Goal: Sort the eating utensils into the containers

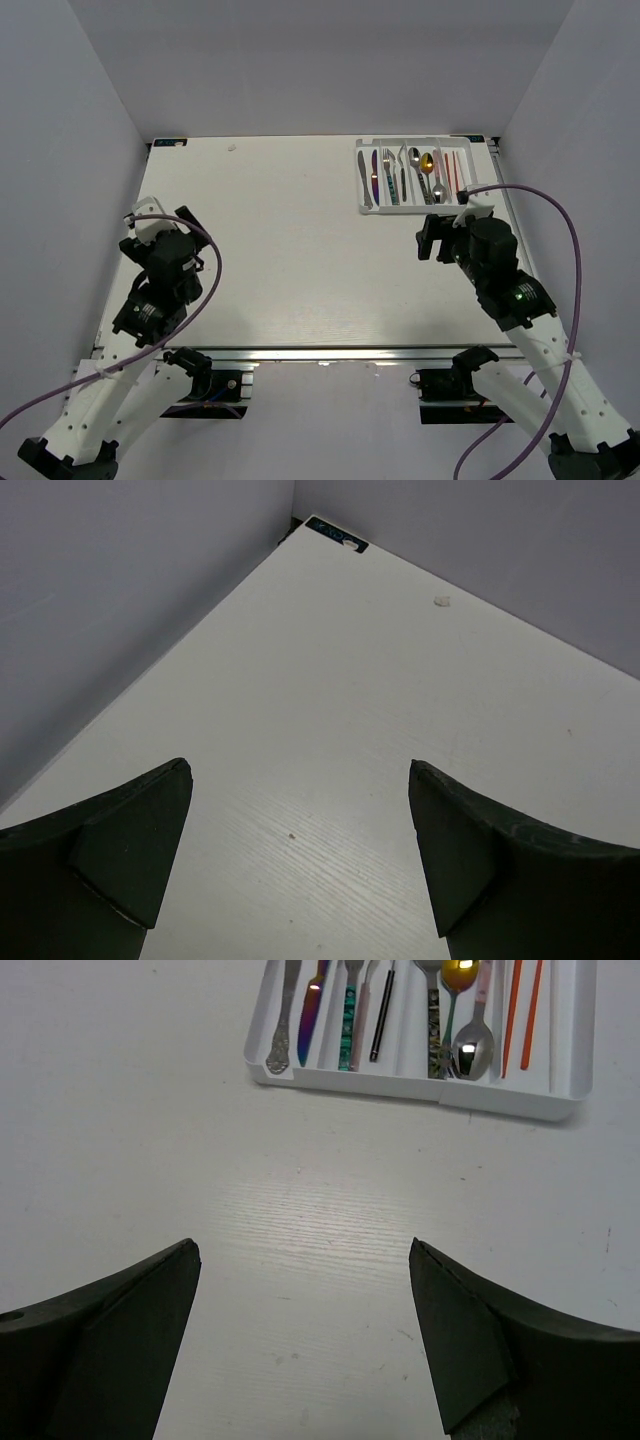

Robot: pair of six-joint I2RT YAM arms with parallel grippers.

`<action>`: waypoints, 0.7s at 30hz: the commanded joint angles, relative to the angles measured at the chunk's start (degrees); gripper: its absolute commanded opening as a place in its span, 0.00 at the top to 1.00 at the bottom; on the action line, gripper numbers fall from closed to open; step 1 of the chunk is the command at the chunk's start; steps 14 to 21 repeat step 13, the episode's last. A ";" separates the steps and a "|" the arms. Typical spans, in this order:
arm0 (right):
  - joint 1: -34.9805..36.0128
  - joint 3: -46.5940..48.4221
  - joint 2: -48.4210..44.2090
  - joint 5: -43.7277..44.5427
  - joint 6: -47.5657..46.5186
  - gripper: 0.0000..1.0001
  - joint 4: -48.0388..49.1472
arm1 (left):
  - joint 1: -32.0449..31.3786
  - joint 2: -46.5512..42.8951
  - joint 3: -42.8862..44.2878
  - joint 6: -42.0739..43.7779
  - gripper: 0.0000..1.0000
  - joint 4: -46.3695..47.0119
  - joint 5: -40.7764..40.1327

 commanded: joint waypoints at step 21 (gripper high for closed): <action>0.43 -1.27 2.05 4.48 2.91 0.11 1.68 | 0.74 2.76 0.43 -0.11 0.02 1.75 1.66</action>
